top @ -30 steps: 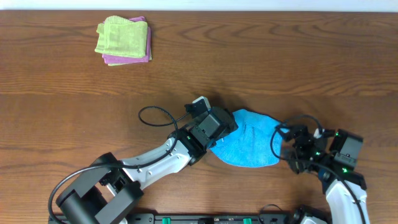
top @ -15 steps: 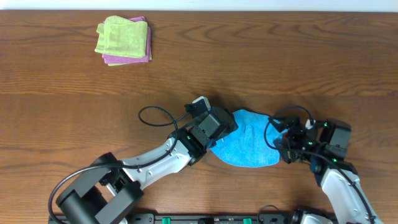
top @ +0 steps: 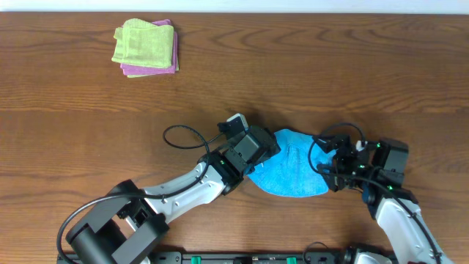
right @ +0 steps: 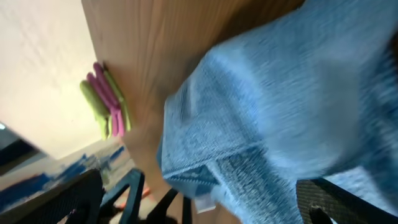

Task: Fold the cloth

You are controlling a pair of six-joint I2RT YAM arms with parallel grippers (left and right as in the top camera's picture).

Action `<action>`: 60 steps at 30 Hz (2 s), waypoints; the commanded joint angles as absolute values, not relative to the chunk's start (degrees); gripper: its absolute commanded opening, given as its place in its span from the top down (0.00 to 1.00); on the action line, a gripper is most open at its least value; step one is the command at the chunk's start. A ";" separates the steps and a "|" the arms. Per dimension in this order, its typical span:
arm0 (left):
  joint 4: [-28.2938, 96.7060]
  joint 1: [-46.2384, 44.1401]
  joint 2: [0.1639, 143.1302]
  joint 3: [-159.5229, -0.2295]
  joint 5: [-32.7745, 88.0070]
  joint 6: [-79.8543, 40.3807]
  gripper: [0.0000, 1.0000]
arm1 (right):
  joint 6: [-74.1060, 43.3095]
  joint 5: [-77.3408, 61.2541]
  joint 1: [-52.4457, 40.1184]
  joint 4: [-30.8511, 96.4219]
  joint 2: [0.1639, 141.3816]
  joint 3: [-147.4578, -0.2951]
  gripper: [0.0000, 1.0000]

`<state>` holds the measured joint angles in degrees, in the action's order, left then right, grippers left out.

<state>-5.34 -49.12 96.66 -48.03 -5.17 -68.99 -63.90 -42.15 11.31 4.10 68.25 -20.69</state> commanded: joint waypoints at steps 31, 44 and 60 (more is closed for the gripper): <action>-5.19 -48.64 97.08 -47.90 -5.21 -68.14 0.05 | -62.28 -29.34 7.84 -9.82 76.23 -21.19 0.58; -11.51 -48.66 97.08 -47.90 -2.72 -68.18 0.32 | -60.51 -30.79 7.79 -12.64 76.29 -21.21 0.93; -14.52 -48.66 97.54 -47.90 -10.90 -69.45 0.67 | -54.54 -31.51 7.05 -9.61 76.29 -21.21 0.94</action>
<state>-14.00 -48.88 96.66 -48.03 -8.40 -69.04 -56.31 -31.09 7.44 -9.65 76.03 -20.71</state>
